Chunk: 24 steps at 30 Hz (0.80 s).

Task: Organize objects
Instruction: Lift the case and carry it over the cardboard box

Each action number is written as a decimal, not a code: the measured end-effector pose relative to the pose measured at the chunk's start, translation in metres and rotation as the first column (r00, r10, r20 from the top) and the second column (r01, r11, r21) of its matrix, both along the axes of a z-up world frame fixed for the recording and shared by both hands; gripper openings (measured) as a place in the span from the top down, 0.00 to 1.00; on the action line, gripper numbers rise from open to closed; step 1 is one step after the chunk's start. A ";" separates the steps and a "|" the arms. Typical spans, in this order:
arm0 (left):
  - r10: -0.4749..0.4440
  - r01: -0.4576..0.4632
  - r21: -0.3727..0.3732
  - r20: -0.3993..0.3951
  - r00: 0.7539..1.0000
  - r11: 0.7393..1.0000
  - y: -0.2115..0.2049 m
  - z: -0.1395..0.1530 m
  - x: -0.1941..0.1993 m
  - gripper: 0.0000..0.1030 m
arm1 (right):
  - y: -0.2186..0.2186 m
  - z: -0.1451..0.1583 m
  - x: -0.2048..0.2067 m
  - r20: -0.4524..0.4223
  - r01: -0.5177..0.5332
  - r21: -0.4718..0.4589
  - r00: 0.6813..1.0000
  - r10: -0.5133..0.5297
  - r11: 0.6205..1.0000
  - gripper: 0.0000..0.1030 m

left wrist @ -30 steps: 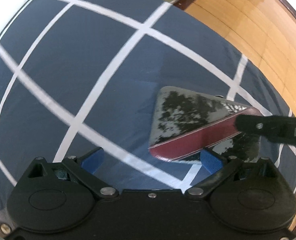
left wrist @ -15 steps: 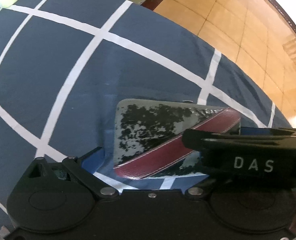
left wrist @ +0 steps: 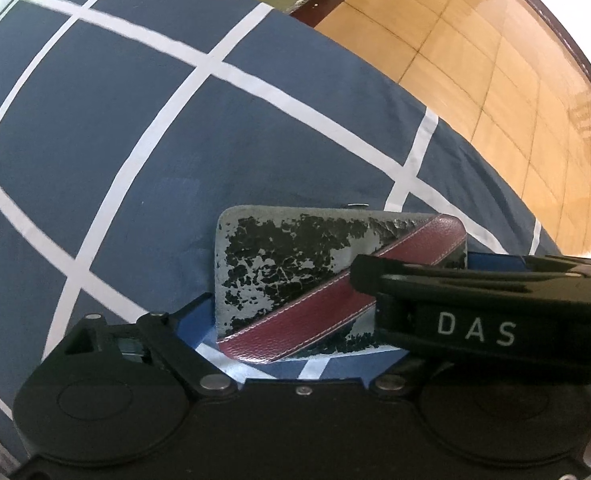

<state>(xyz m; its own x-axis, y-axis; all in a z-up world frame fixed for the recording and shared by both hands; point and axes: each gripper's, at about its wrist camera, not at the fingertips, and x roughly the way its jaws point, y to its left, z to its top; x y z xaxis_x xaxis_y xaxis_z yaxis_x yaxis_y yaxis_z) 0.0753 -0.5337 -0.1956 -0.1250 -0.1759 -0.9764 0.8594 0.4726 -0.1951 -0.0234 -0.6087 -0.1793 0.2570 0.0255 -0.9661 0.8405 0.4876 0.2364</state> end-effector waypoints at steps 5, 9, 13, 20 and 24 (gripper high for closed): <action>0.042 -0.042 -0.015 0.020 0.999 0.999 0.008 0.008 0.002 0.12 | 0.004 0.009 0.005 0.018 -0.040 -0.016 0.999 0.040 0.999 0.21; 0.081 -0.080 -0.033 0.044 0.996 0.996 0.017 0.020 0.002 0.12 | 0.010 0.024 0.011 0.042 -0.079 -0.034 0.996 0.080 0.996 0.21; 0.128 -0.125 -0.055 0.072 0.989 0.991 0.032 0.041 0.011 0.13 | 0.020 0.042 0.017 0.069 -0.126 -0.056 0.989 0.129 0.990 0.21; 0.237 -0.227 -0.094 0.117 0.964 0.969 0.076 0.077 0.007 0.13 | 0.053 0.075 0.024 0.118 -0.218 -0.099 0.966 0.229 0.971 0.21; 0.292 -0.277 -0.114 0.137 0.947 0.954 0.105 0.097 0.004 0.13 | 0.077 0.093 0.024 0.139 -0.269 -0.120 0.948 0.285 0.956 0.21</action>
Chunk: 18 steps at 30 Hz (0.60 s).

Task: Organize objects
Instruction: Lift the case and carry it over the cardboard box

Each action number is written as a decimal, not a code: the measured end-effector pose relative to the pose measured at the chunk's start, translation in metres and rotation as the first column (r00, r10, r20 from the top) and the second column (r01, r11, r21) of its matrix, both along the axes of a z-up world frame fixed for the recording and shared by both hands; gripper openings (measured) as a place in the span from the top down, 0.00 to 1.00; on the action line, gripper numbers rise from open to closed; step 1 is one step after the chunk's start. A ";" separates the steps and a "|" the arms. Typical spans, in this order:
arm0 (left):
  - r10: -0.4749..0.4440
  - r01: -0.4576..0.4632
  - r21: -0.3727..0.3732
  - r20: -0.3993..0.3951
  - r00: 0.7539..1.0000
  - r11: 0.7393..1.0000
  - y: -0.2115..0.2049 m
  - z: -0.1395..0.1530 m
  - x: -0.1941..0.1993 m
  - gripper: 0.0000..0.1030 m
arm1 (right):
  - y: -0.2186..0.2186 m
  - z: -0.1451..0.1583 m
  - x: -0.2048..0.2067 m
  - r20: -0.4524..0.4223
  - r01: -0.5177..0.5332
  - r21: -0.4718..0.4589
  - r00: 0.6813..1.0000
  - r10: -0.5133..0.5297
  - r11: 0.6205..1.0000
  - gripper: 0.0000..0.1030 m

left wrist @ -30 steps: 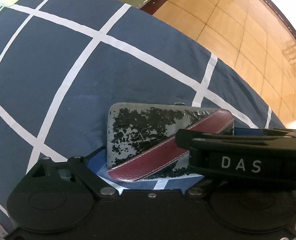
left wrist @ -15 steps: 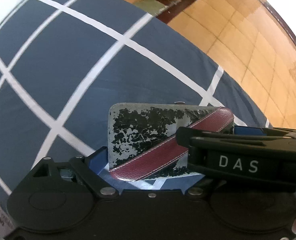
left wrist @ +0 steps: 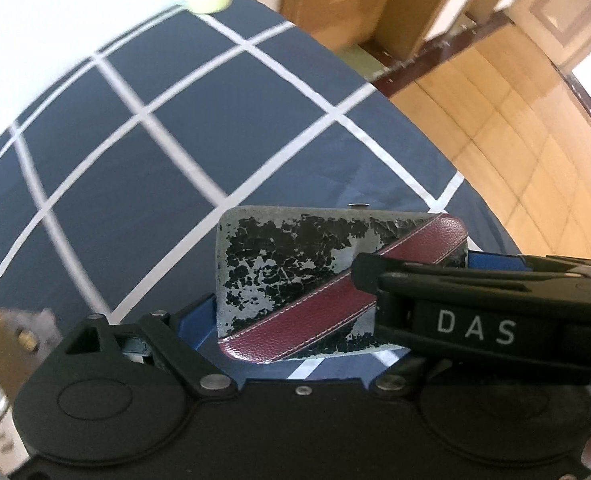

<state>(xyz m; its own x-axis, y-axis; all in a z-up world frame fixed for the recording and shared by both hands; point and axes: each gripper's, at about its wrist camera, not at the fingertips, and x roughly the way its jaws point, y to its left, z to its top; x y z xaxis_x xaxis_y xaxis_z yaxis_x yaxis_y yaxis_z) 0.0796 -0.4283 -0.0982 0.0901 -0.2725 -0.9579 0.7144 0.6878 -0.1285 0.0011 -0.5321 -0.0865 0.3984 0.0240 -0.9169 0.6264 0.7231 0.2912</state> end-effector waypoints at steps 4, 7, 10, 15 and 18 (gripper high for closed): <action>0.063 -0.063 -0.016 0.021 0.998 0.998 0.033 0.017 -0.006 0.13 | 0.028 0.016 0.001 0.022 -0.060 -0.017 0.998 0.060 0.998 0.21; 0.110 -0.109 -0.026 0.031 0.993 0.994 0.058 0.027 -0.009 0.13 | 0.051 0.026 0.003 0.034 -0.110 -0.028 0.993 0.111 0.993 0.21; 0.157 -0.156 -0.037 0.041 0.987 0.987 0.083 0.035 -0.012 0.13 | 0.075 0.037 0.005 0.045 -0.159 -0.040 0.986 0.161 0.986 0.21; 0.241 -0.238 -0.051 0.055 0.969 0.970 0.128 0.048 -0.016 0.13 | 0.114 0.050 0.010 0.062 -0.237 -0.055 0.969 0.240 0.970 0.21; 0.288 -0.285 -0.057 0.063 0.956 0.957 0.154 0.055 -0.018 0.13 | 0.140 0.058 0.013 0.072 -0.282 -0.062 0.956 0.286 0.958 0.21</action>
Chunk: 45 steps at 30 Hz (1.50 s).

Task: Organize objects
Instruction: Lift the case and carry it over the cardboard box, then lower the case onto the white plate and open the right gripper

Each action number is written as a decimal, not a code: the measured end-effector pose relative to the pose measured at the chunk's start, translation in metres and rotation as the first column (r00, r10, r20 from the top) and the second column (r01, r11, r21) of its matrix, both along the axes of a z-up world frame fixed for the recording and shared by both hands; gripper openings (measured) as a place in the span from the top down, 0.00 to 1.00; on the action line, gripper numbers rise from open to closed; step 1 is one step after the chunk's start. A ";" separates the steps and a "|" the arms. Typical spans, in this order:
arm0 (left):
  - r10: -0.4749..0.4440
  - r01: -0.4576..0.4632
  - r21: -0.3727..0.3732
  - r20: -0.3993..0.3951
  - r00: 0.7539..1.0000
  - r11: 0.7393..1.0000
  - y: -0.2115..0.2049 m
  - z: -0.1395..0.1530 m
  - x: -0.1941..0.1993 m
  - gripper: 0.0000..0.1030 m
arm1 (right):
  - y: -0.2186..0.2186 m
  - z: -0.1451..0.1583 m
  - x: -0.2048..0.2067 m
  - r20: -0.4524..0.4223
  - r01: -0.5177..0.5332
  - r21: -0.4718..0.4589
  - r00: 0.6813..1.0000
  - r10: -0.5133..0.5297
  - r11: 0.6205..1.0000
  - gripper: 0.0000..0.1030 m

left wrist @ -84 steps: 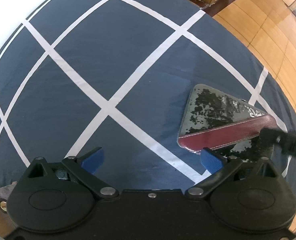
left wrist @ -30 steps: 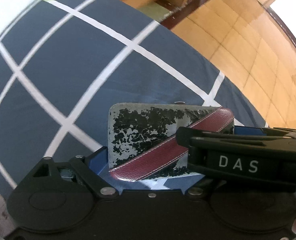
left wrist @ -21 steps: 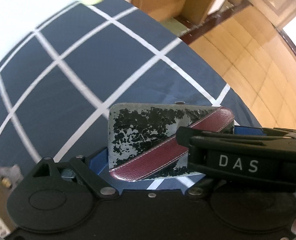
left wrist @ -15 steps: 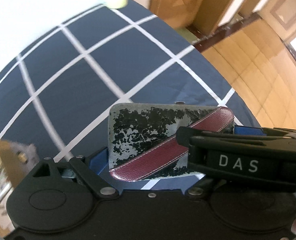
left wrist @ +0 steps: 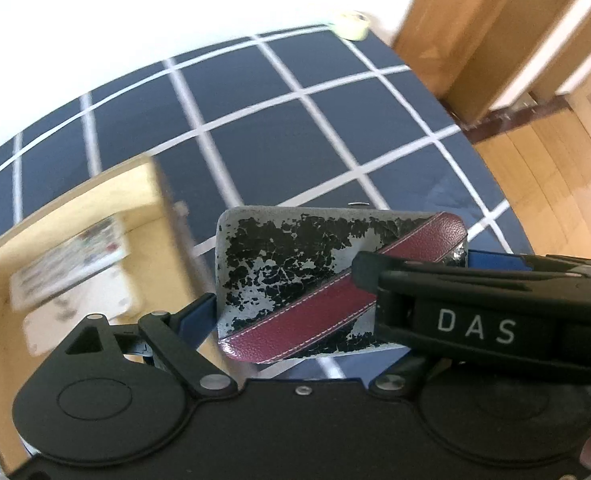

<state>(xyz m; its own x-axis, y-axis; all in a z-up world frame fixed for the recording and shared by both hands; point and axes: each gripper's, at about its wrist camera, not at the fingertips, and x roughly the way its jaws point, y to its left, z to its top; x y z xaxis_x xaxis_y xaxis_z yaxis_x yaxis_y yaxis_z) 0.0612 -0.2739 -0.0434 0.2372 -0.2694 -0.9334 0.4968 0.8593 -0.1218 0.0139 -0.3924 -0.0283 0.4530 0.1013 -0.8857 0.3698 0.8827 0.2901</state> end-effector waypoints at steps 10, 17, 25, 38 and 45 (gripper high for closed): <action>0.179 -0.179 -0.014 0.024 0.984 0.984 0.093 0.018 -0.009 0.13 | 0.089 0.019 0.014 0.033 -0.169 -0.014 0.985 0.170 0.985 0.21; 0.302 -0.302 -0.012 0.021 0.953 0.953 0.155 0.018 -0.011 0.13 | 0.154 0.018 0.028 0.028 -0.298 -0.013 0.954 0.298 0.955 0.21; 0.417 -0.417 -0.001 -0.019 0.909 0.909 0.210 -0.001 -0.003 0.13 | 0.210 -0.003 0.050 -0.013 -0.414 -0.002 0.910 0.414 0.910 0.21; 0.438 -0.437 0.041 -0.132 0.889 0.899 0.229 -0.060 0.031 0.13 | 0.231 -0.062 0.086 -0.125 -0.436 0.038 0.890 0.438 0.899 0.21; 0.417 -0.416 0.045 -0.167 0.893 0.908 0.229 -0.080 0.048 0.13 | 0.228 -0.081 0.100 -0.158 -0.417 0.041 0.895 0.418 0.908 0.21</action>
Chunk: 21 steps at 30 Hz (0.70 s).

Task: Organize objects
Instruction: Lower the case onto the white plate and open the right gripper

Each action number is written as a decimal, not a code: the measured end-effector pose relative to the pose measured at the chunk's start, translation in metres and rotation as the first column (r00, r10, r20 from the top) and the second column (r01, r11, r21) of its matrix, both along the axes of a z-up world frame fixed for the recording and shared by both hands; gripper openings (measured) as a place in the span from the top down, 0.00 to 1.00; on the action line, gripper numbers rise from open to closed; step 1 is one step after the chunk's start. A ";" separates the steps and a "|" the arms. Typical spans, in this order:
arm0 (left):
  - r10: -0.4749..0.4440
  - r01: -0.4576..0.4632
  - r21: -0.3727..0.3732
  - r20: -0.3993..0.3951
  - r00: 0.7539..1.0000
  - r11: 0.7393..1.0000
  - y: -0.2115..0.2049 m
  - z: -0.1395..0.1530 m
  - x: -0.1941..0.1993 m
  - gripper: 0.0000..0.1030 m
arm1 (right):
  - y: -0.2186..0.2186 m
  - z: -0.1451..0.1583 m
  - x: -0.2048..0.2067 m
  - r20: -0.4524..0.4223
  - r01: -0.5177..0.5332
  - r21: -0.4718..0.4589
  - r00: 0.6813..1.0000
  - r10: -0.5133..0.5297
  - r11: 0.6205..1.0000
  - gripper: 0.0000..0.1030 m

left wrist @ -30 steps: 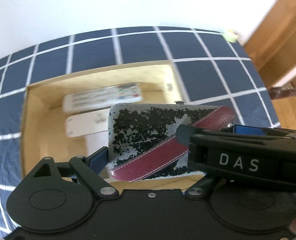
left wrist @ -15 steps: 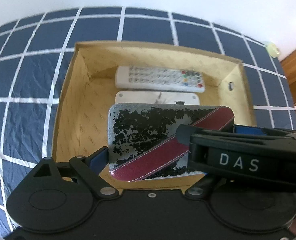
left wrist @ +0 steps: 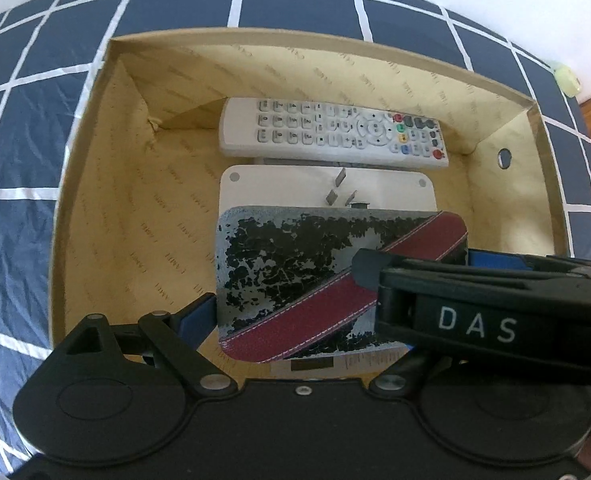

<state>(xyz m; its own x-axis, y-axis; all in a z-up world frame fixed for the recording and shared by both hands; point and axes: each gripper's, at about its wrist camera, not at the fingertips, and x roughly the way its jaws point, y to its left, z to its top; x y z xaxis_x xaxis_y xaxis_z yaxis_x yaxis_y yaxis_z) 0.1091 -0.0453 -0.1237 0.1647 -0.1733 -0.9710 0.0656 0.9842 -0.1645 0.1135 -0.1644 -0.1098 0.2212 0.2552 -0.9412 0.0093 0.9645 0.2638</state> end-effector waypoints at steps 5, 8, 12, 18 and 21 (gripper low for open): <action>-0.005 0.005 -0.013 -0.017 1.000 1.000 0.001 -0.010 0.007 0.13 | 0.000 -0.008 0.006 -0.014 0.005 -0.013 1.000 -0.005 1.000 0.21; -0.007 0.006 -0.018 -0.024 1.000 1.000 0.002 -0.014 0.010 0.13 | 0.001 -0.012 0.009 -0.020 0.004 -0.018 1.000 -0.005 1.000 0.21; -0.009 0.008 -0.023 -0.029 1.000 1.000 0.003 -0.017 0.012 0.13 | 0.002 -0.016 0.012 -0.032 0.009 -0.023 0.999 -0.010 1.000 0.21; -0.016 0.015 -0.023 -0.039 0.999 1.000 0.003 -0.018 0.014 0.12 | 0.002 -0.019 0.013 -0.042 0.019 -0.019 0.999 -0.019 1.000 0.21; -0.016 0.015 -0.025 -0.041 0.999 1.000 0.003 -0.019 0.014 0.12 | 0.002 -0.019 0.014 -0.043 0.019 -0.019 0.999 -0.020 1.000 0.21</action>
